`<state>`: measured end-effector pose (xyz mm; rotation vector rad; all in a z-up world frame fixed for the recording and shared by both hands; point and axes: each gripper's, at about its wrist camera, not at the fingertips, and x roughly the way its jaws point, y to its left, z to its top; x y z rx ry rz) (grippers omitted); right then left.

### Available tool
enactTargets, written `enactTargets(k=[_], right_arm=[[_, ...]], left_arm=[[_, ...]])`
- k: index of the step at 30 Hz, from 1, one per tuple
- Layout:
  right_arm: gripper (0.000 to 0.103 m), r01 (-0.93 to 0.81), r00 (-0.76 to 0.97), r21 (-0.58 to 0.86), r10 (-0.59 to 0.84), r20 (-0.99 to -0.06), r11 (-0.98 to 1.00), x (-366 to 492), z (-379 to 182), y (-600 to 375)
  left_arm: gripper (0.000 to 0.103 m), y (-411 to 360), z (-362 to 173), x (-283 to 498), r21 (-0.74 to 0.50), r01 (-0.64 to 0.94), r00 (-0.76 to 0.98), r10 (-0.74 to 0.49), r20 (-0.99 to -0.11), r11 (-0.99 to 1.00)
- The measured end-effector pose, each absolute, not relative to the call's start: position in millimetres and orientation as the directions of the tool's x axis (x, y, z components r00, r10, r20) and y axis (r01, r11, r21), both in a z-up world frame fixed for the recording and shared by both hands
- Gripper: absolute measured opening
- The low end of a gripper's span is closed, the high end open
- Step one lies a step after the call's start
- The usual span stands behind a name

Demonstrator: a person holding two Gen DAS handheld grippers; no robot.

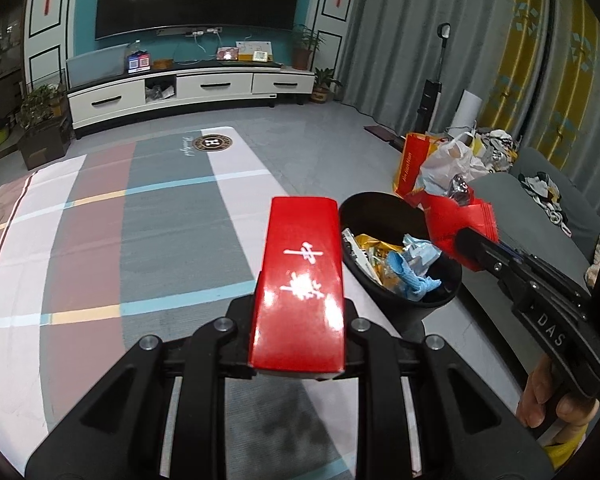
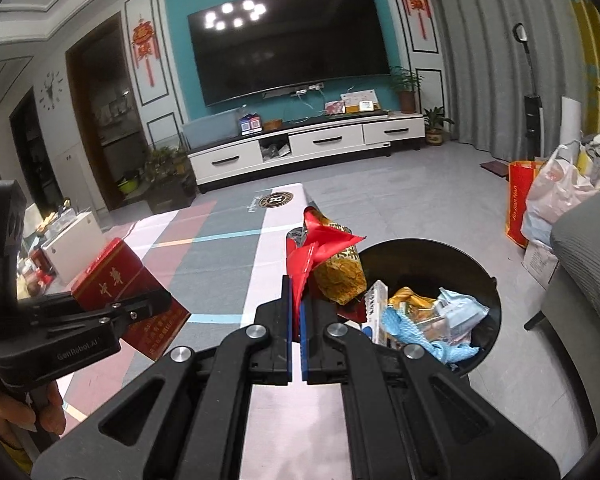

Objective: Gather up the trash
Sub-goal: 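Carry the red box and red wrapper over the black bin with both tools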

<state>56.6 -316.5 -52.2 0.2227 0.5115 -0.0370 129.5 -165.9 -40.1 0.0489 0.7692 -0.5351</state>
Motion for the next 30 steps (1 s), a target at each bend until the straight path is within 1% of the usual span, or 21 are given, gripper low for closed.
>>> enactTargets(k=[8, 30], right_arm=[[0.003, 0.143, 0.874, 0.232, -0.014, -0.485, 0.962, 48.4, -53.0, -338.8], [0.004, 0.220, 0.869, 0.290, -0.052, -0.492, 0.931, 32.6, -61.0, -374.9]], left_arm=[[0.024, -193.6, -39.8, 130.9, -0.133, 0.510, 0.581, -0.454, -0.676, 0.850], [0.024, -246.9, -42.0, 130.1, -0.103, 0.581, 0.550, -0.483, -0.681, 0.807]])
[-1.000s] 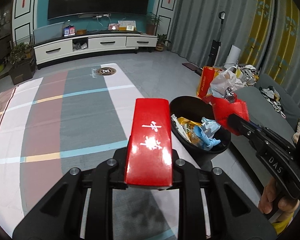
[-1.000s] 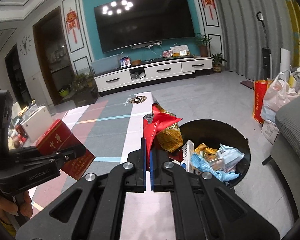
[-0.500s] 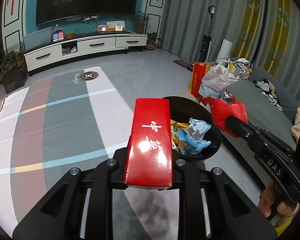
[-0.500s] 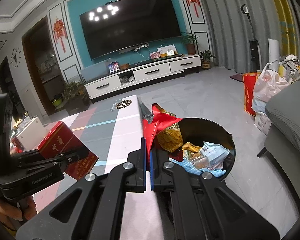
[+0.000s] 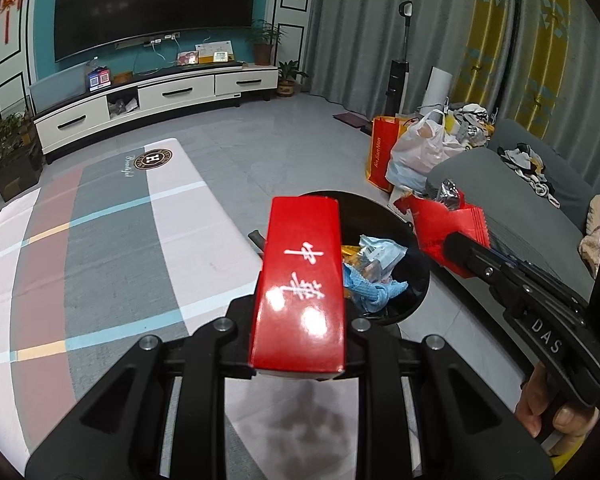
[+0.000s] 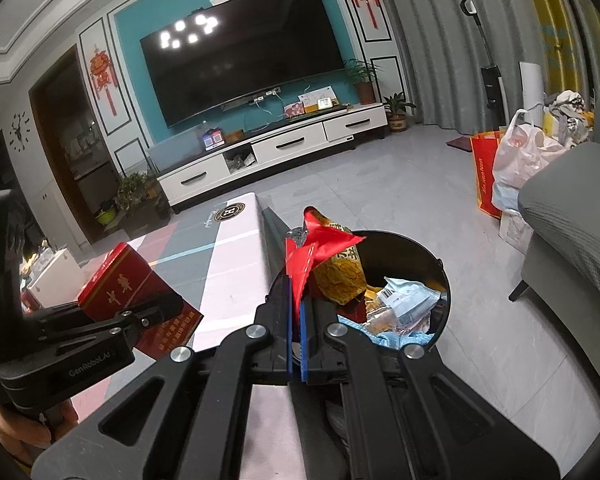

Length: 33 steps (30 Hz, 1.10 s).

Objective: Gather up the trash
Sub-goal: 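Carry the red box and red wrapper over the black bin with both tools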

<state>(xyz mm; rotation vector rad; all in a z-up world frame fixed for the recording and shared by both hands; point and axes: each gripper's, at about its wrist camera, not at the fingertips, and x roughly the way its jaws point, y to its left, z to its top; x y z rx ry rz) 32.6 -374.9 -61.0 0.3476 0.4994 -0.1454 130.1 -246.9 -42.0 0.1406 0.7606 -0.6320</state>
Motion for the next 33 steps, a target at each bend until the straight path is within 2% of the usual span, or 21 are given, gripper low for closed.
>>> enactTargets(k=[18, 33], right_arm=[[0.004, 0.265, 0.856, 0.313, -0.073, -0.513, 0.912, 32.9, -64.6, -388.2], [0.004, 0.320, 0.812, 0.337, -0.073, -0.580, 0.886, 49.1, -84.1, -409.0]], left_arm=[[0.024, -268.7, -55.8, 136.6, -0.100, 0.607, 0.526, -0.493, -0.693, 0.789], [0.024, -298.1, -69.2, 152.2, -0.103, 0.640, 0.491, -0.508, -0.707, 0.761]])
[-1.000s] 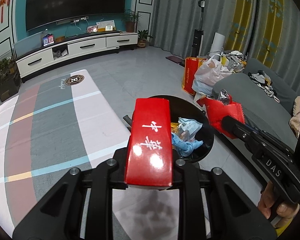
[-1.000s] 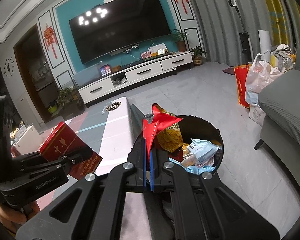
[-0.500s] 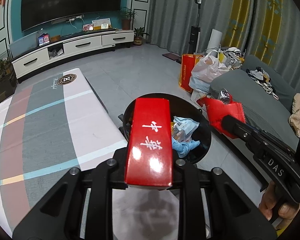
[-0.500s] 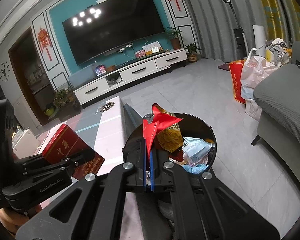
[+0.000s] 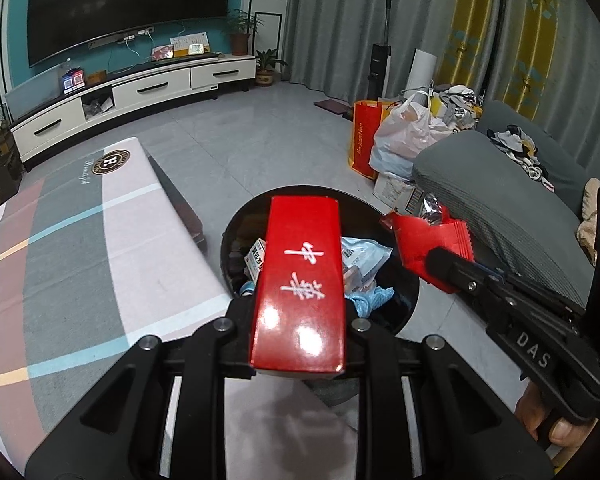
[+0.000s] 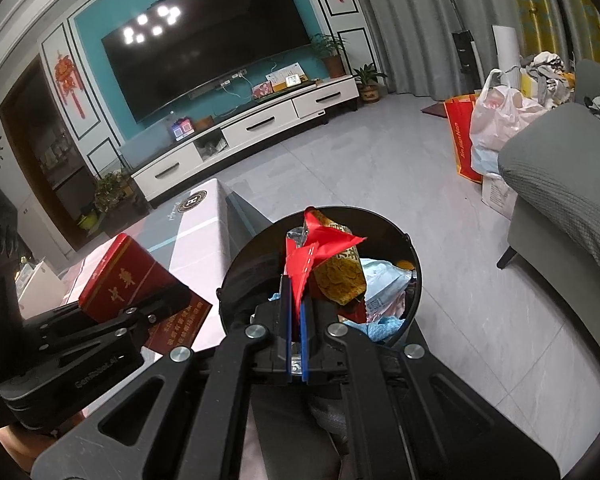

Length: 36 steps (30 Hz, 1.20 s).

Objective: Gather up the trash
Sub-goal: 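Carry the red box and red wrapper over the black bin with both tools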

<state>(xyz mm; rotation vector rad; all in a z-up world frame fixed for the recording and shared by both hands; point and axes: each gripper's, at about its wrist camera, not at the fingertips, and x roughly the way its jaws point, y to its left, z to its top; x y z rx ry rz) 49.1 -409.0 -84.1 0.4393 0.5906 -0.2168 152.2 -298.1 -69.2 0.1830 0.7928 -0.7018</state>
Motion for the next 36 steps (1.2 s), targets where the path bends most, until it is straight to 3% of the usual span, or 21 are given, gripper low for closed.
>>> enactTargets(k=[36], right_arm=[[0.004, 0.381, 0.743, 0.370, -0.042, -0.668, 0.847, 89.7, -122.8, -433.7]], left_arm=[[0.024, -355.5, -108.4, 201.9, -0.081, 0.653, 0.431, -0.459, -0.777, 0.753]])
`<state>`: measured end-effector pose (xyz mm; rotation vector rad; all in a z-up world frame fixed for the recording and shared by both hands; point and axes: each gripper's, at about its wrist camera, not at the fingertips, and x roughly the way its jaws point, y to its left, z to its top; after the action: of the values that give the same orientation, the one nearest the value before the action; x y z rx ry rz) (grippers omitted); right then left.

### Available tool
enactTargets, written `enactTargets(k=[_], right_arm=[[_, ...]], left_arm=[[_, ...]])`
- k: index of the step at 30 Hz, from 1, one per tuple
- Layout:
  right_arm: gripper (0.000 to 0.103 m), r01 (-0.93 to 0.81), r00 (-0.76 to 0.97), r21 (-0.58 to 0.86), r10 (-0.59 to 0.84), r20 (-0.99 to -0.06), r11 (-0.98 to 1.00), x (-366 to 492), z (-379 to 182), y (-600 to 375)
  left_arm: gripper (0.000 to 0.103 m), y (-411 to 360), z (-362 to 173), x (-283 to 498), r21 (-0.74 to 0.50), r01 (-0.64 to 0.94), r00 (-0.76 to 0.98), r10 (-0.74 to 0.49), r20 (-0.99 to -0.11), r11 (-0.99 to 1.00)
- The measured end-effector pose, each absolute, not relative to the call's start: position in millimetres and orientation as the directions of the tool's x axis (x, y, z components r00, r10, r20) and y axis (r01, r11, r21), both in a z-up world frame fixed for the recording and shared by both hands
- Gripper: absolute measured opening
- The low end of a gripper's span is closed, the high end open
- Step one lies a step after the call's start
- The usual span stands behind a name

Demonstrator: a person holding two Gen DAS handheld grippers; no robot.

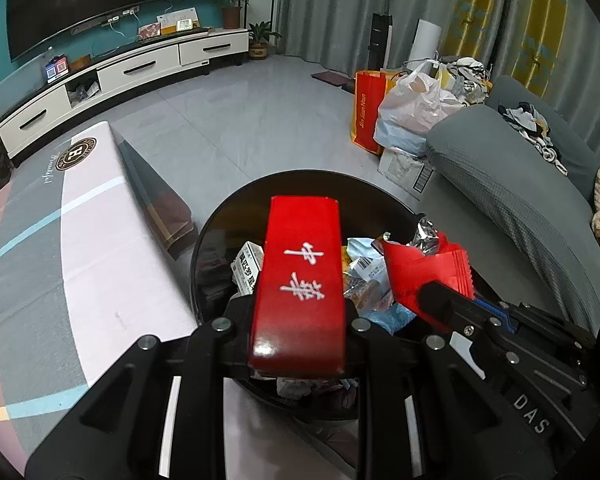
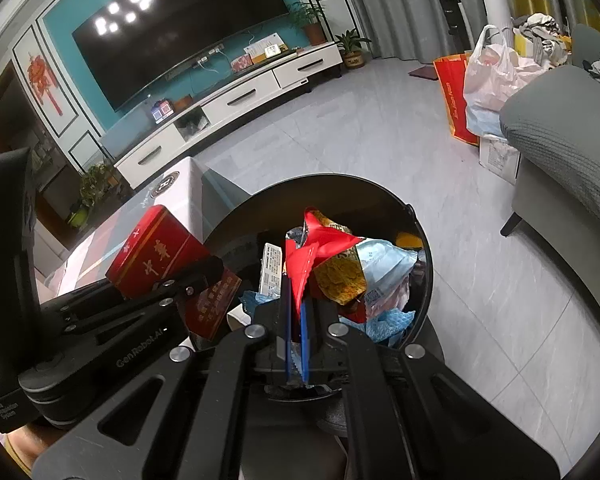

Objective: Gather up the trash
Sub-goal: 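Carry the red box and red wrapper over the black bin with both tools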

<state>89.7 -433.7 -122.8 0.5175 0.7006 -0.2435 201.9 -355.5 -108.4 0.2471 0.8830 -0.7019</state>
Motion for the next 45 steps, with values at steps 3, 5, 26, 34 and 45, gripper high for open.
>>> enactTargets(k=[3, 5, 26, 34, 45], right_arm=[[0.004, 0.385, 0.739, 0.374, -0.039, -0.673, 0.844, 91.1, -125.1, -434.9], [0.004, 0.387, 0.735, 0.375, -0.037, -0.677, 0.842, 93.2, -126.9, -435.7], [0.005, 0.414, 0.695, 0.382, -0.016, -0.719, 0.826, 103.1, -143.9, -442.7], [0.005, 0.420, 0.685, 0.382, -0.011, -0.729, 0.823, 106.9, -147.0, -443.0], [0.005, 0.431, 0.669, 0.383, -0.005, -0.743, 0.817, 110.3, -153.0, -444.7]], left_arm=[[0.024, -359.0, -110.7, 203.3, -0.077, 0.659, 0.426, -0.457, -0.781, 0.748], [0.024, -361.7, -112.2, 203.7, -0.073, 0.662, 0.425, -0.453, -0.783, 0.746], [0.024, -374.7, -127.4, 207.2, -0.021, 0.673, 0.409, -0.395, -0.822, 0.740], [0.024, -381.1, -131.6, 206.8, -0.009, 0.677, 0.401, -0.379, -0.834, 0.736], [0.024, -386.2, -133.6, 207.8, 0.010, 0.673, 0.403, -0.356, -0.843, 0.739]])
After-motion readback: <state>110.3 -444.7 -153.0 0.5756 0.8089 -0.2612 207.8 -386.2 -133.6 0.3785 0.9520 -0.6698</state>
